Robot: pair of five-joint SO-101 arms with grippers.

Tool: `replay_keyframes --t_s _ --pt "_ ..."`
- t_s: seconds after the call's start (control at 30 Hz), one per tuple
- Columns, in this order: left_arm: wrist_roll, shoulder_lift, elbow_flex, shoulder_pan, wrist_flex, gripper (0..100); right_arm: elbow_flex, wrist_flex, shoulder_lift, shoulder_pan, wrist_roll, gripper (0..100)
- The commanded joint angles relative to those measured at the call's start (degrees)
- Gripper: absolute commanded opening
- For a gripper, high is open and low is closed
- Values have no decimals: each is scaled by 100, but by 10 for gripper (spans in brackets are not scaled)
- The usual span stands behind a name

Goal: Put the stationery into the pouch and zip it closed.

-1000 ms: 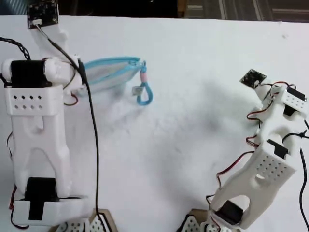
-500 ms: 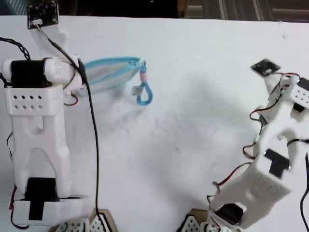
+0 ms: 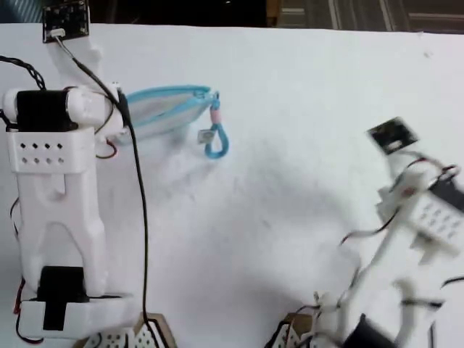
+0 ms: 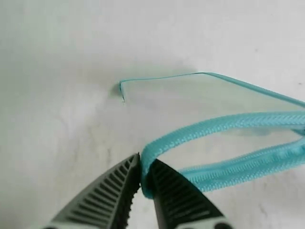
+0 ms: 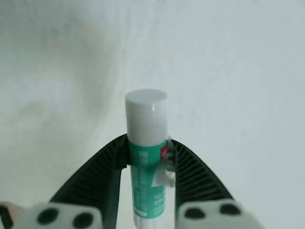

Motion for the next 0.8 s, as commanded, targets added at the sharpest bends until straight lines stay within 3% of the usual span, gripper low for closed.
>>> replay_keyframes --t_s 0.0,0.1,0.27,0.43,0.57,0.77 --pt "-35 -48 -79 -40 0 21 1618 -1226 -1631 -716 -448 17" --pt "-35 -48 -79 -40 0 21 2488 -1745 -2782 -1648 -1644 17" --pt "-35 -48 -79 -40 0 21 2708 -2501 -4286 -3749 -4334 17" --pt "-44 -48 -88 -40 0 21 2743 -4743 -4796 -5578 -6831 17" --pt "-44 -48 -79 -101 0 21 2673 -6325 -4365 -6246 -6989 17" --pt "-44 -48 -79 -92 0 21 1547 -6870 -2668 -6255 -7015 17"
